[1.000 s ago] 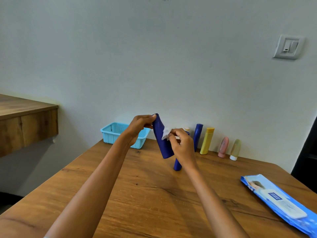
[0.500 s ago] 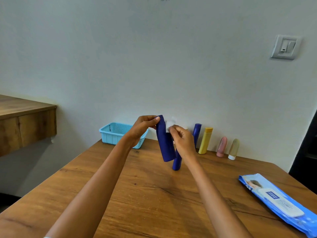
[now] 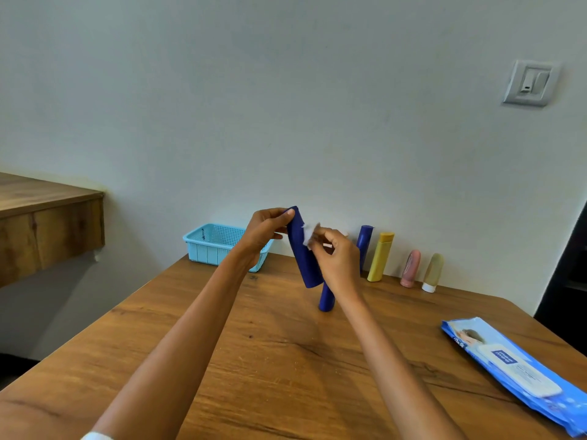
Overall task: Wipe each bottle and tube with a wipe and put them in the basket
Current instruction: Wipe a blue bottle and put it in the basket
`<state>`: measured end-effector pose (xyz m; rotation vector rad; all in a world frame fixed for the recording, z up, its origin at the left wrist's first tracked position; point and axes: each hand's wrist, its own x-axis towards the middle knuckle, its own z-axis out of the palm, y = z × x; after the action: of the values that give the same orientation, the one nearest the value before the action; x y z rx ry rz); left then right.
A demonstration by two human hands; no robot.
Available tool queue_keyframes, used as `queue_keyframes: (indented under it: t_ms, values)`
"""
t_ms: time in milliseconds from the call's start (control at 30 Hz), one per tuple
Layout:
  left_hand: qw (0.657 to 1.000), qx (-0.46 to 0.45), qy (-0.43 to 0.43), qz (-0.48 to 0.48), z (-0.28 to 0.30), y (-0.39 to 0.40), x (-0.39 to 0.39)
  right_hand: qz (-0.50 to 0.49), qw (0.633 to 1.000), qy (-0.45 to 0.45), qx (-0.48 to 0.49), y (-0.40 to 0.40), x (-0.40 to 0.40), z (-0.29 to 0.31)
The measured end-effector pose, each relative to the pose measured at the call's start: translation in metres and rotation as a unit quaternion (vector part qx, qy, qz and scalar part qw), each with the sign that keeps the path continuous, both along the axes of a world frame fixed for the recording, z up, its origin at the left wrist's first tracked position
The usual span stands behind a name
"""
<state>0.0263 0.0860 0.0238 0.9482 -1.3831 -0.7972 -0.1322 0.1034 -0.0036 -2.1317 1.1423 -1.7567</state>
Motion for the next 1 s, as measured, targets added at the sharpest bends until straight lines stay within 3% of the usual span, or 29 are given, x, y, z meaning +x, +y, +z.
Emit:
queue_keyframes:
  t_ms: [167,367,767,1000]
  values:
    - [0.997,-0.006,0.068,0.022,0.003,-0.001,0.006,0.002,0.994,0.102,-0.040,0.003,0.005,-0.003]
    - [0.997,0.001,0.076,0.035,0.001,-0.004,0.010,-0.056,0.995,0.072,0.029,-0.004,-0.004,-0.014]
    - [0.982,-0.009,0.186,0.035,0.008,-0.001,0.018,0.022,0.976,0.182,-0.117,0.007,-0.002,-0.015]
    - [0.984,-0.014,0.174,0.038,0.007,-0.004,0.021,-0.003,0.995,0.089,-0.037,-0.001,-0.009,-0.020]
